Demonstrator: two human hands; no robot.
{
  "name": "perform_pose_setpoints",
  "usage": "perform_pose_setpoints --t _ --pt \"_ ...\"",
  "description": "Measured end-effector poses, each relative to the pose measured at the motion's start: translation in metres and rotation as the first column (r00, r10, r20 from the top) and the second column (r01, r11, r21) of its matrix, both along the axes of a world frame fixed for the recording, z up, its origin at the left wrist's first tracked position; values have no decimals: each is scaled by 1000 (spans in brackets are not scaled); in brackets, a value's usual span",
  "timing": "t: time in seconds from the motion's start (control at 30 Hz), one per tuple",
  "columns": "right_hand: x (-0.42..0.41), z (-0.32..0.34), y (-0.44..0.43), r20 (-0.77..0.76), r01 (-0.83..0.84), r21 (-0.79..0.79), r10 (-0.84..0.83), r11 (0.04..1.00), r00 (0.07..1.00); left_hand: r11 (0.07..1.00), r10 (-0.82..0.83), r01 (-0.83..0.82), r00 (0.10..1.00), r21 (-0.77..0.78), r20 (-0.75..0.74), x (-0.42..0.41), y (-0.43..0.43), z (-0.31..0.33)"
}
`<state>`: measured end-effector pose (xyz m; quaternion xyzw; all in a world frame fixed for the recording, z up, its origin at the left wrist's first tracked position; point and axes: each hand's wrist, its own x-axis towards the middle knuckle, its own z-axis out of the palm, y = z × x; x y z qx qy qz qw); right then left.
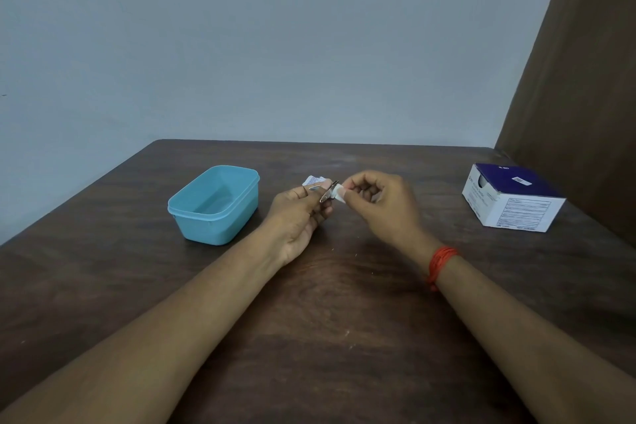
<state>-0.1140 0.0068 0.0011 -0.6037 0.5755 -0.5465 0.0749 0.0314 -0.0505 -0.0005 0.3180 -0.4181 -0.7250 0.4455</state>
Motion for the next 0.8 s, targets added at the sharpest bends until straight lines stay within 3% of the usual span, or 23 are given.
perform_pose_setpoints --t 0.23,0.47,0.6,0.7,0.8 --pt "2 -7 -4 19 64 -18 -64 998 998 1000 -4 5 1000 -23 19 0 -1 -2" --pt "18 -1 8 -54 -185 51 188 981 981 999 -20 20 1000 -33 3 1 1 -1" --pt "14 6 10 19 -206 43 205 978 979 996 -47 51 997 -68 60 3 -1 0" --pt "3 12 7 121 -155 -14 156 988 980 974 -12 49 987 -223 163 6 -5 -2" --pt "-10 18 5 225 -62 -69 76 996 971 878 93 60 952 -475 291 11 -9 -2"
